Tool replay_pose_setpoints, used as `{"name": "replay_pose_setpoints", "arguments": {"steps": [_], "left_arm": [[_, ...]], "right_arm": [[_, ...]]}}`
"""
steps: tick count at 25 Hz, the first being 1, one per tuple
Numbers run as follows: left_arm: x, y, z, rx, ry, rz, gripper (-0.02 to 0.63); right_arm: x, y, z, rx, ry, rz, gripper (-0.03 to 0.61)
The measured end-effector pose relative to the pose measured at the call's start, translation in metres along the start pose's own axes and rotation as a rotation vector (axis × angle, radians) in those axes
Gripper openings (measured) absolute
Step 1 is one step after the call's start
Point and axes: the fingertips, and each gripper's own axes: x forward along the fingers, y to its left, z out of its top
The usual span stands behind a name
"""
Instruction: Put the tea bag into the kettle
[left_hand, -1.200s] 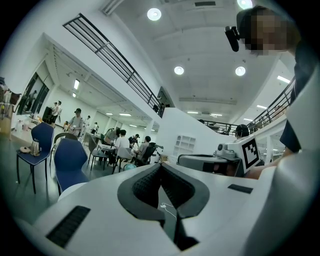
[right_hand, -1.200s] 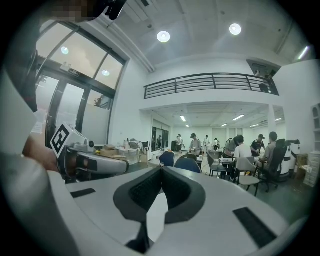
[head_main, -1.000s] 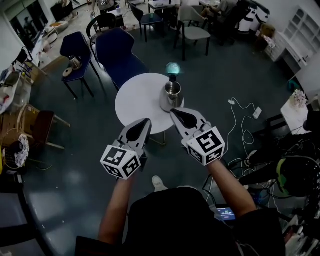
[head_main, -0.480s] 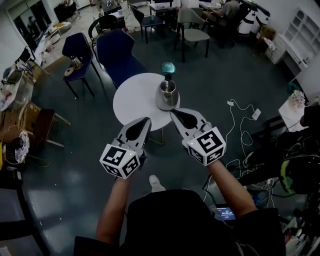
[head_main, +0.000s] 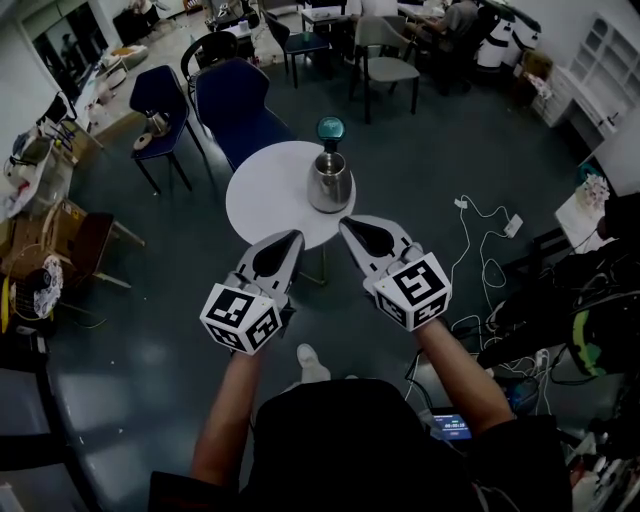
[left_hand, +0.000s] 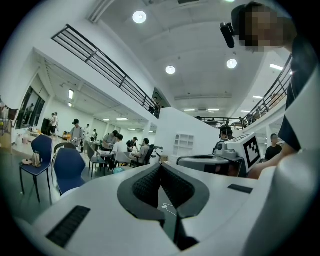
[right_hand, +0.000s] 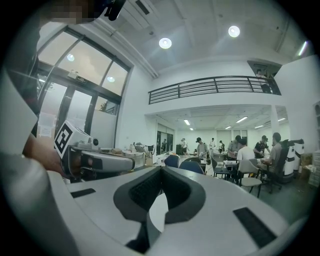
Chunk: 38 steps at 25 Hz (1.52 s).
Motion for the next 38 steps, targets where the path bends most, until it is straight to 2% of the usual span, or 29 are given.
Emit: {"name": "replay_pose_setpoints", "arguments": {"steps": [15, 38], "left_arm": [[-0.041, -0.064, -0.008, 0.028, -0.001, 0.019, 0.015], [-0.073, -0.123, -0.021, 0.022, -0.011, 0.036, 0.015]], "right_arm": [[-0.059, 0.034, 0.005, -0.006, -0.026, 0.019, 0.018], [-0.116, 0.070, -0.001, -0.032, -0.024, 0.043, 0.018]]}}
